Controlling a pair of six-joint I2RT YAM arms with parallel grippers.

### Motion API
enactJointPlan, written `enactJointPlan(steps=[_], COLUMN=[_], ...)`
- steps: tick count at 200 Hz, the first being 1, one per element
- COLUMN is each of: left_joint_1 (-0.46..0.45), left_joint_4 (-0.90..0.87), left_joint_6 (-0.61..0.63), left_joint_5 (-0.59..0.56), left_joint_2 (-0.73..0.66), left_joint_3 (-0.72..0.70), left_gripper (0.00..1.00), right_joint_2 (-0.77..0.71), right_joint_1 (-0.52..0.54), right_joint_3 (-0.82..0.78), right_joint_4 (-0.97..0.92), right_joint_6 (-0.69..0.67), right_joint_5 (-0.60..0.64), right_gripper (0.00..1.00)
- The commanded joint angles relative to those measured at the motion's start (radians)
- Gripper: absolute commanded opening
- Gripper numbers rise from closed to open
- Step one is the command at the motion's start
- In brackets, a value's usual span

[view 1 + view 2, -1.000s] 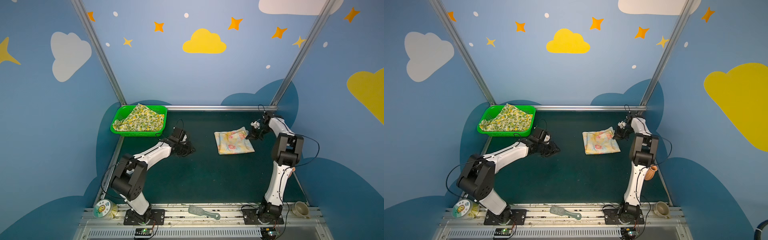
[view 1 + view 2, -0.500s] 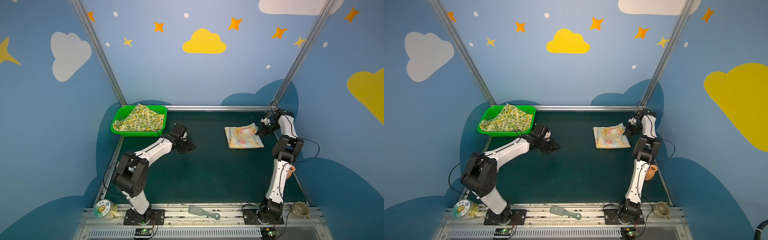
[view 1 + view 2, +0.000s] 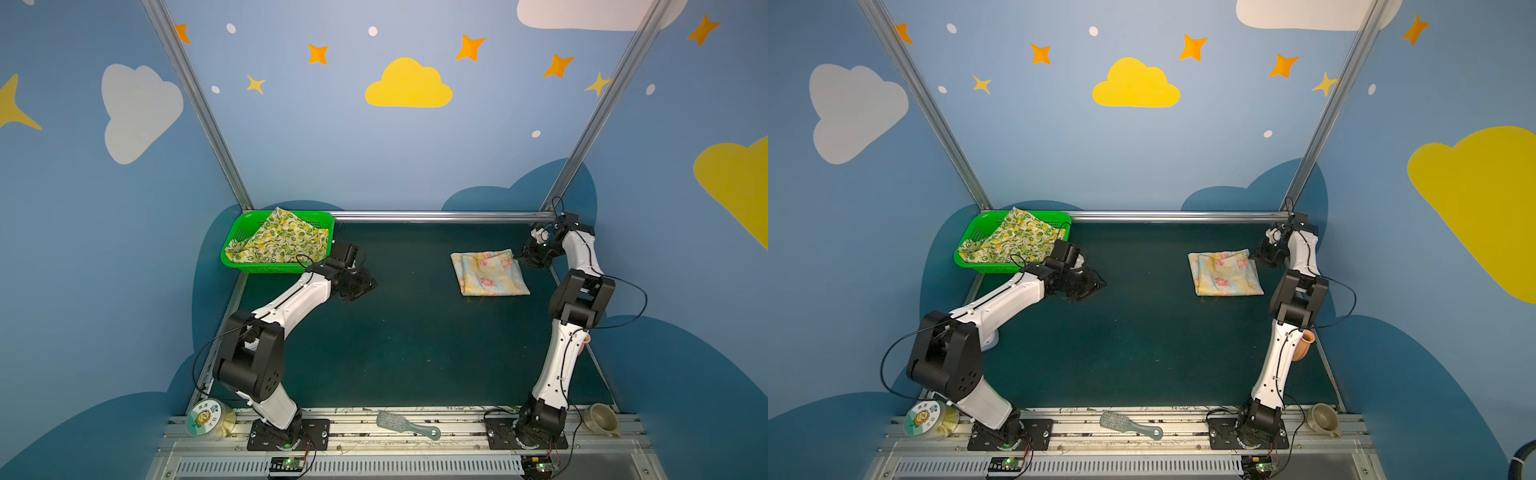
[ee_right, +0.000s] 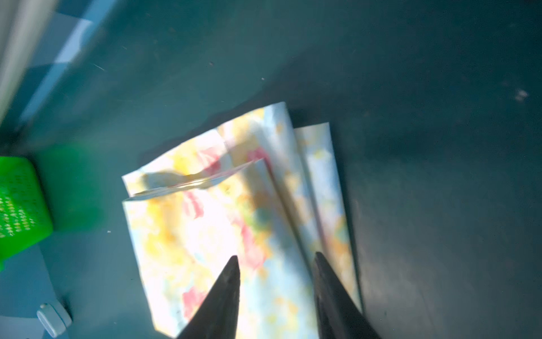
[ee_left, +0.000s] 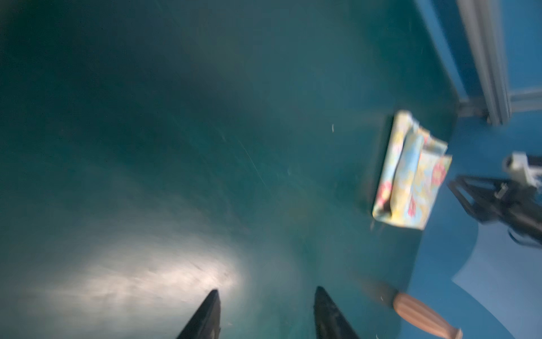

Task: Fold and stack skirts
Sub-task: Move the skirt to the top-right of the table, then pick up the skirt from the basket.

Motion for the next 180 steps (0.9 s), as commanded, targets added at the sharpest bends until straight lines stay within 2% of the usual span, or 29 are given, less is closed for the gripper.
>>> enactJointPlan(steps=[1, 37, 55, 78, 102, 142, 157, 180], left_joint_1=[0.106, 0.277, 0.349, 0.419, 0.451, 0.472, 0.478, 0.489], left_joint_4=[-0.093, -0.135, -0.169, -0.296, -0.453, -0.582, -0.596, -0.563], left_joint_6=[-0.01, -0.007, 0.017, 0.097, 0.141, 0.192, 0.203, 0.218], left_joint_5=[-0.161, -0.229, -0.194, -0.182, -0.247, -0.352, -0.377, -0.395], left_joint_2=[-0.036, 0.063, 0.174, 0.372, 0.585, 0.855, 0.923, 0.957], left_joint_3=[0.104, 0.292, 0.424, 0.679, 0.952, 1.302, 1.369, 1.357], left_gripper=[0.59, 0.68, 0.7, 0.71, 0.71, 0.73, 0.74, 0.76], right_joint_2=[-0.216, -0.397, -0.429, -0.454, -0.46, -0.472, -0.473, -0.468], right_joint_1=[0.022, 0.087, 0.135, 0.211, 0.276, 0.338, 0.351, 0.361], right_joint_3=[-0.146, -0.376, -0.412, -0.449, -0.449, -0.456, -0.448, -0.432], right_joint_4=[0.168, 0.282, 0.27, 0.274, 0.256, 0.272, 0.271, 0.259], right_joint_6=[0.068, 0.115, 0.149, 0.152, 0.159, 0.181, 0.184, 0.185], right_joint_5=[0.034, 0.019, 0.008, -0.008, -0.028, -0.052, -0.056, -0.063], right_gripper=[0.43, 0.46, 0.46, 0.46, 0.46, 0.46, 0.46, 0.46])
